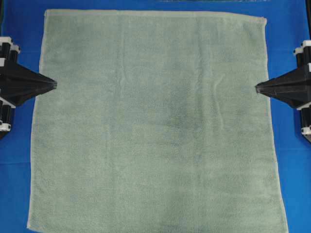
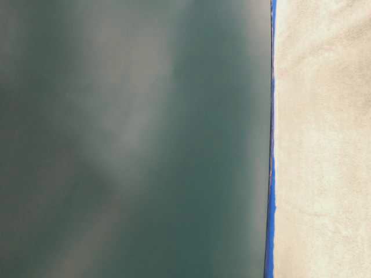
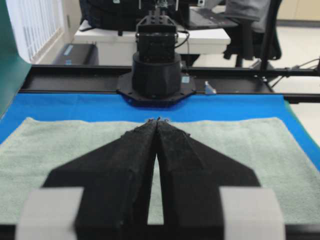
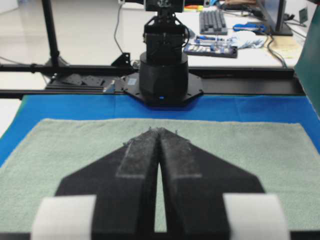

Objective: Fold a bath towel.

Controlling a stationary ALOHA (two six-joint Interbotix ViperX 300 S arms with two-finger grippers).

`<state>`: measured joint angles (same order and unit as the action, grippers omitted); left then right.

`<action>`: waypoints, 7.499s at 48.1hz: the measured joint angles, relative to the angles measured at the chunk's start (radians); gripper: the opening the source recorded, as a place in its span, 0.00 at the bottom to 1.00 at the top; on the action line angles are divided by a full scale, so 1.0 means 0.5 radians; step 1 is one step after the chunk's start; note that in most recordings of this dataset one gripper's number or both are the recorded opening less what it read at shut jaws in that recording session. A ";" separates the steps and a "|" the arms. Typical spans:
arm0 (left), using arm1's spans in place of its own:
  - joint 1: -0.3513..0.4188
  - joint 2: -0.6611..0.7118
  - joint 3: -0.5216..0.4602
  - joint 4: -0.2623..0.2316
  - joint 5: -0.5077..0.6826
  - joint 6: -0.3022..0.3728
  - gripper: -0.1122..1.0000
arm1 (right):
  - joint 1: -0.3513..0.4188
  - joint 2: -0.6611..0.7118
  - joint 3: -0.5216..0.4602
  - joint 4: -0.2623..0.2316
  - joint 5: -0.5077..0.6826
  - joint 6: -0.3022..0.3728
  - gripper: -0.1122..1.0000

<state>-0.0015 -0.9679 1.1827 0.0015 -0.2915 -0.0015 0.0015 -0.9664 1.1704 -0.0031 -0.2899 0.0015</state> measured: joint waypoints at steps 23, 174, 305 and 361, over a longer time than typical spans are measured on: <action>0.555 0.018 -0.371 0.006 1.028 0.239 0.10 | -0.436 0.086 -0.537 -0.052 1.074 -0.021 0.10; 1.285 1.522 -0.982 0.012 2.003 1.022 0.15 | -1.451 1.460 -0.933 0.558 2.089 -1.117 0.20; -0.644 1.203 -0.810 0.417 2.454 -1.129 0.79 | 0.589 1.147 -0.663 -0.515 2.503 1.690 0.64; -0.304 1.577 -0.304 0.420 1.632 -1.098 0.20 | 0.230 1.470 -0.212 -0.565 1.586 1.690 0.20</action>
<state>-0.1534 -0.1795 1.0308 0.2117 0.5246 -0.5507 0.1166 -0.2316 1.0646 -0.2853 0.5031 0.8468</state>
